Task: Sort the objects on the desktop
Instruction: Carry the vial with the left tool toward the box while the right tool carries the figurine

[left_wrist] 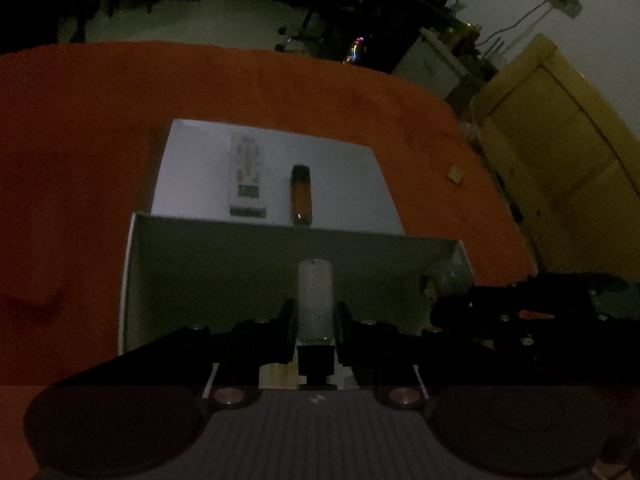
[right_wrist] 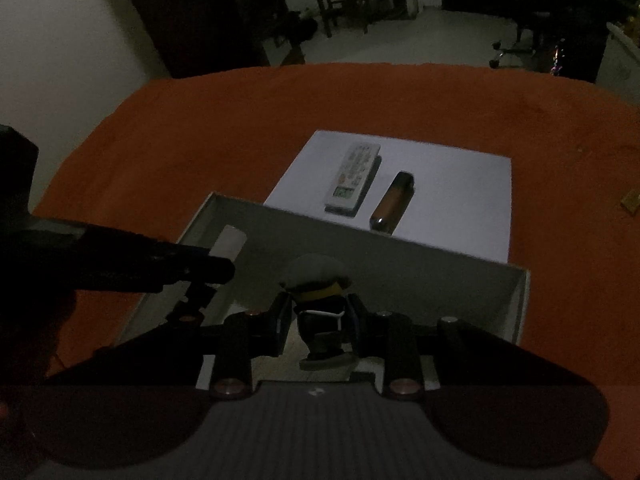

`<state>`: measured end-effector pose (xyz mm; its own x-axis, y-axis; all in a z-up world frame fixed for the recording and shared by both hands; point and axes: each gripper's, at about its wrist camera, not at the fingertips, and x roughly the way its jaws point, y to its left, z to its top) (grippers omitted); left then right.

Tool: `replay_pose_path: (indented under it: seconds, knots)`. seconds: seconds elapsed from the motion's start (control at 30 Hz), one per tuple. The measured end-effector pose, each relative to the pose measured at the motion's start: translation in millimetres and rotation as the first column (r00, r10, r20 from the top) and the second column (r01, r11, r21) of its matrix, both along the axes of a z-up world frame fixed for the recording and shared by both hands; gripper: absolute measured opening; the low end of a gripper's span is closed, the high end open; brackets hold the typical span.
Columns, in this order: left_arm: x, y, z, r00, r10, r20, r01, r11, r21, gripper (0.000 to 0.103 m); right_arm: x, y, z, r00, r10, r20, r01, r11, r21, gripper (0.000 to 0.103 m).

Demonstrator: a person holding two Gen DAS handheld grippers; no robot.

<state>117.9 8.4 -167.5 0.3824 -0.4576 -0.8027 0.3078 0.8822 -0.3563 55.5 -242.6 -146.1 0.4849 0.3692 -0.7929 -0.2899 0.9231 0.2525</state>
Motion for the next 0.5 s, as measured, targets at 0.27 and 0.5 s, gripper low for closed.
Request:
replay_pose_path:
  seconds: [0.27, 0.5]
  knots:
    - [-5.7, 8.0, -16.7, 0.999, 0.024, -0.043, -0.023, 0.999, 0.022, 0.016, -4.6, 0.6, -9.6, 1.0, 0.0, -0.028, -0.001, 1.0, -0.008, 0.032]
    - [-14.3, 10.9, -27.7, 0.998, 0.019, -0.067, -0.017, 0.999, 0.039, 0.016, -12.1, 1.3, -18.1, 0.998, 0.013, -0.056, -0.014, 1.0, -0.016, 0.032]
